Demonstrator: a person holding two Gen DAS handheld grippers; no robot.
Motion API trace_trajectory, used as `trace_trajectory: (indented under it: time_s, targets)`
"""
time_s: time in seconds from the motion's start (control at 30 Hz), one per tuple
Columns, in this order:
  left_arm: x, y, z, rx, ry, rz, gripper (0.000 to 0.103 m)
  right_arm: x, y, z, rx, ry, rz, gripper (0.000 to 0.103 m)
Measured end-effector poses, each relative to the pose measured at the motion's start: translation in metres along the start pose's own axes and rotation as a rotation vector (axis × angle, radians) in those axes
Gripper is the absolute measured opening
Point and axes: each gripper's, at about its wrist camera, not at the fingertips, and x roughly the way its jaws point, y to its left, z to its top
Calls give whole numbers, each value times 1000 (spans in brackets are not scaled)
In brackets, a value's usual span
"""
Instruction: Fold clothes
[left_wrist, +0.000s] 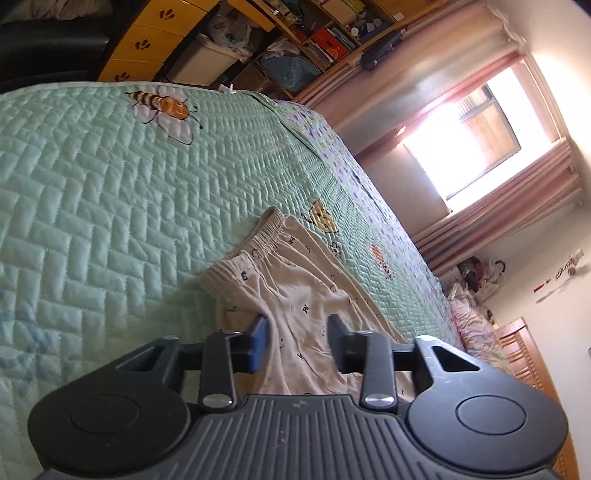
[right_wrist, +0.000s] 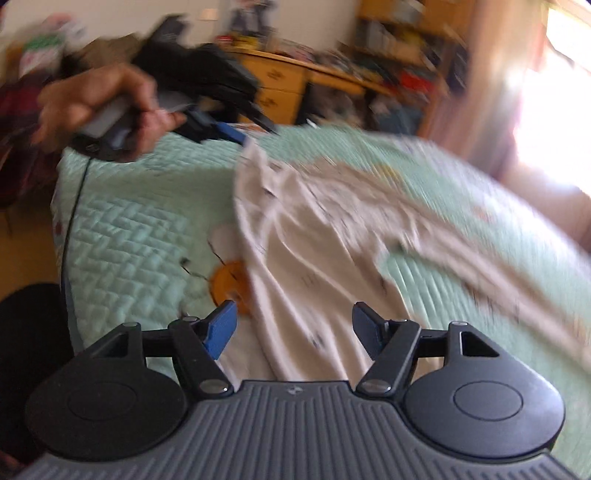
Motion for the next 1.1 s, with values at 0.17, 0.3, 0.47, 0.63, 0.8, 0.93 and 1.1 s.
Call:
trace_trajectory:
  time_s: [0.17,0.3,0.47,0.63,0.8,0.93,1.1]
  targets:
    - [-3,3,2,-12,-8,-24,29,31,29,11,-194,37,-34,41]
    - [-2,4,1,-21,-1,-44,29,39,43,3,-296,76,-119,36]
    - [6,0,3,-51,-4,-59,29,31,57,-6,-380,66,-177,35]
    - [13,-4,5,-75,-11,-70,29,27,62,-9,-414,58,-178,35]
    - [32,-6,12,-101,-9,-57,30,35,27,2,-216,98,-139,35]
    - [55,-14,13,-76,11,-33,30,37,1,1,-34,121,-115,36]
    - [80,-24,12,-47,41,-11,30,40,-21,-5,156,120,-53,41]
